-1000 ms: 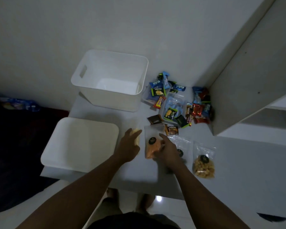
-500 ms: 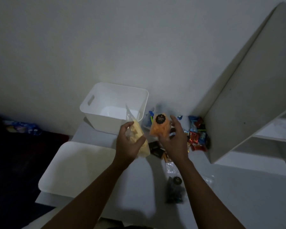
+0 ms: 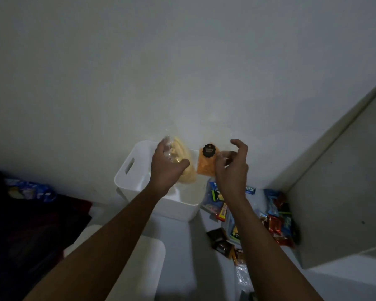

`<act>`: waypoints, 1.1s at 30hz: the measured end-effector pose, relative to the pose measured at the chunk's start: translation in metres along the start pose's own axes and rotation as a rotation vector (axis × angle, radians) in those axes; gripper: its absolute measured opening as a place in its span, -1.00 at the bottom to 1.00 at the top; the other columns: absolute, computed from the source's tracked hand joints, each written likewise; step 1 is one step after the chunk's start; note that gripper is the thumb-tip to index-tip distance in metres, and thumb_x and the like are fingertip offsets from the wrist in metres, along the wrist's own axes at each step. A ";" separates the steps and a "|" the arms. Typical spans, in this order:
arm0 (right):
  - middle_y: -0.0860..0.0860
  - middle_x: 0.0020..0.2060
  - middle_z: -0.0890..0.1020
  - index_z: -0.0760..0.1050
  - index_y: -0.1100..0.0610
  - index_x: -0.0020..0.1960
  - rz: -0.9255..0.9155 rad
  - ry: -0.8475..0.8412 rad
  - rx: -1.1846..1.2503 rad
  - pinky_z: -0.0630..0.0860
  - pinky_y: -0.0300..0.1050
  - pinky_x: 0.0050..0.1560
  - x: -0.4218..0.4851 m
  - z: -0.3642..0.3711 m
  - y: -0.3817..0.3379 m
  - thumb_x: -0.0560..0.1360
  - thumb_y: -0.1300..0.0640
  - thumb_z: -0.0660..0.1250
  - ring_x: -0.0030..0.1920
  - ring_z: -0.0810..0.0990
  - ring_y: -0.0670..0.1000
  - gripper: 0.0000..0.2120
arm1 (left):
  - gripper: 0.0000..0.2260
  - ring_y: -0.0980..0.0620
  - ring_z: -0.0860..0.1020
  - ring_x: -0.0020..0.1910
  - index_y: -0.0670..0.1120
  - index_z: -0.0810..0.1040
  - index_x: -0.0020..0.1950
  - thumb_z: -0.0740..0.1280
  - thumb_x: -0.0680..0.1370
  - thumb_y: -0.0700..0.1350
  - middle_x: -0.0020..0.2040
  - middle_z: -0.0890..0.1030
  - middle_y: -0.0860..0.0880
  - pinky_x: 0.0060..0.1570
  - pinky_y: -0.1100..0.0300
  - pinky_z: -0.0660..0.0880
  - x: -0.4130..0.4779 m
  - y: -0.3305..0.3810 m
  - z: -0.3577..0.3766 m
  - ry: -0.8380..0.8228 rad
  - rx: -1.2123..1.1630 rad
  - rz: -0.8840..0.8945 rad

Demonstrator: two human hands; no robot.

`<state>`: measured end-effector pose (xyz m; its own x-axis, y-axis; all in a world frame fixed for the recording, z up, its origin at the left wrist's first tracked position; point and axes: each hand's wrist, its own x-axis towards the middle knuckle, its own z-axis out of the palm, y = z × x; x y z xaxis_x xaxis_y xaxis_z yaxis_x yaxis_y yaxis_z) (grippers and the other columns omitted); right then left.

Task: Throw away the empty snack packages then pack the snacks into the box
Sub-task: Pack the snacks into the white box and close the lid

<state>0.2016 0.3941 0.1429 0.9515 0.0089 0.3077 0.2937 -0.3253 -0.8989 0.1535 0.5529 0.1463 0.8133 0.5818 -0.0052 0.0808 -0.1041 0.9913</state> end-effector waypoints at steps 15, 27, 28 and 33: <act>0.01 -0.33 0.57 0.50 0.17 -0.18 0.585 -0.154 -0.144 0.44 -0.12 -0.30 0.019 0.138 0.076 0.52 0.06 0.34 -0.28 0.55 0.03 -0.80 | -0.71 0.07 0.56 -0.06 -0.10 0.59 0.08 0.49 0.45 0.00 -0.02 0.60 0.06 -0.13 0.34 0.42 0.106 -0.122 0.005 -0.174 0.394 -0.087; 0.05 -0.16 0.55 0.47 0.16 0.07 0.986 -0.047 0.097 0.39 -0.23 -0.40 0.025 0.162 0.099 0.60 0.26 0.14 -0.22 0.50 -0.02 -0.85 | -0.22 -0.07 0.50 0.21 0.00 0.29 0.35 0.61 0.24 -0.15 0.30 0.39 -0.10 0.11 -0.07 0.56 0.136 -0.190 0.035 -0.712 0.509 -0.047; 0.05 -0.14 0.57 0.48 0.17 0.11 0.995 -0.044 0.119 0.43 -0.24 -0.39 0.026 0.163 0.098 0.62 0.24 0.11 -0.20 0.52 -0.03 -0.81 | -0.21 -0.08 0.49 0.22 0.00 0.28 0.37 0.60 0.24 -0.16 0.30 0.38 -0.10 0.12 -0.06 0.56 0.137 -0.193 0.036 -0.728 0.517 -0.020; 0.04 -0.06 0.65 0.56 0.06 0.17 0.976 0.010 0.190 0.50 -0.14 -0.20 0.026 0.163 0.112 0.63 0.05 0.09 -0.07 0.61 -0.01 -0.71 | -0.27 -0.04 0.47 0.24 -0.08 0.33 0.40 0.58 0.31 -0.21 0.32 0.38 -0.10 0.19 0.07 0.51 0.138 -0.194 0.043 -0.742 0.552 0.037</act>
<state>0.2742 0.5117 -0.0004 0.7831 -0.1903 -0.5920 -0.6072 -0.0289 -0.7940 0.2746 0.6191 -0.0528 0.9662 -0.0752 -0.2465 0.1554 -0.5930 0.7900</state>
